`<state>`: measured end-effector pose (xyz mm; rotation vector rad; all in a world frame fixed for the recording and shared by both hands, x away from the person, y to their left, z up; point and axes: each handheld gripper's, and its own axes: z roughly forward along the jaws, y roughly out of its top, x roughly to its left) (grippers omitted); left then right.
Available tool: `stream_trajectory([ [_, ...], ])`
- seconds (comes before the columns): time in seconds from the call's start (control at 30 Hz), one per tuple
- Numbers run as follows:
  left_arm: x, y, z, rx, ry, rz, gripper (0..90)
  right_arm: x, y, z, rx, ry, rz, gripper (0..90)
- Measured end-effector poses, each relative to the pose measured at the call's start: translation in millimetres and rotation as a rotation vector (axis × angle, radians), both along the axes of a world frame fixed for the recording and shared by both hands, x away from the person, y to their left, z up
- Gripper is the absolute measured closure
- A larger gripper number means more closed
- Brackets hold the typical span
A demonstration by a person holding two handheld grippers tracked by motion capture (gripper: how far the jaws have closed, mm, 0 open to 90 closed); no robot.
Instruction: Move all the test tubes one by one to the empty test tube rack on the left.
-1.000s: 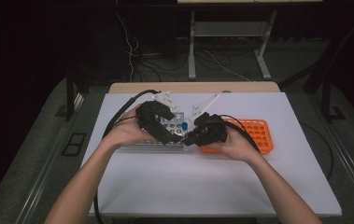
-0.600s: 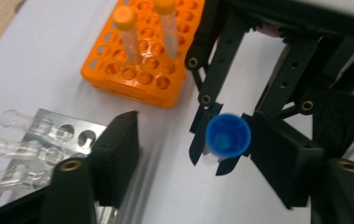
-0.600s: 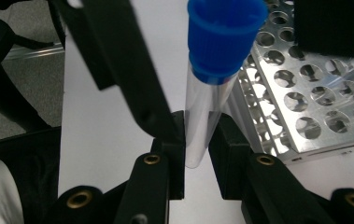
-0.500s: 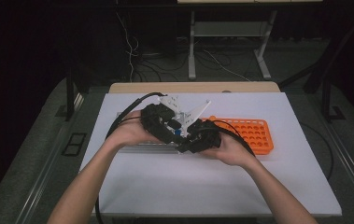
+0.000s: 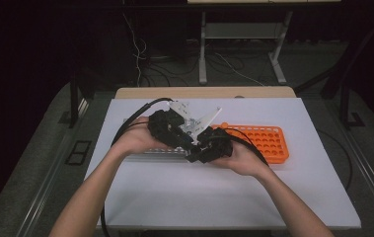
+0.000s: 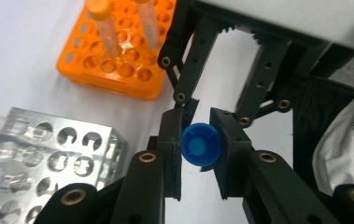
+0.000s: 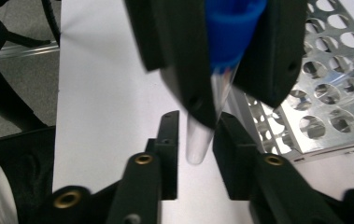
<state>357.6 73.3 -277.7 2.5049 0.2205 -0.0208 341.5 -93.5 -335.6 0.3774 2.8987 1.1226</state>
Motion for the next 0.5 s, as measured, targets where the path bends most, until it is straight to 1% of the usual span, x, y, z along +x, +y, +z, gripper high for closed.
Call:
stream_trajectory([
  [0.1,2.4,4.0,4.1,-0.005,-0.009,0.014,73.5,-0.1,-3.7,2.5,-0.001,-0.014,-0.012,66.2],
  [0.13,2.9,5.6,5.2,-0.009,-0.009,0.026,73.5,0.3,-5.8,3.6,0.001,-0.017,-0.016,65.5],
  [0.3,5.8,12.6,10.3,-0.005,-0.021,0.057,73.5,2.2,-19.2,11.5,0.027,-0.030,-0.051,61.8],
  [0.4,9.4,17.3,12.2,-0.002,-0.030,0.072,73.5,2.7,-28.4,16.5,0.036,-0.054,-0.074,56.4],
  [0.5,13.8,22.1,13.2,0.008,-0.032,0.098,73.5,4.1,-38.9,21.8,0.048,-0.065,-0.094,50.9],
])
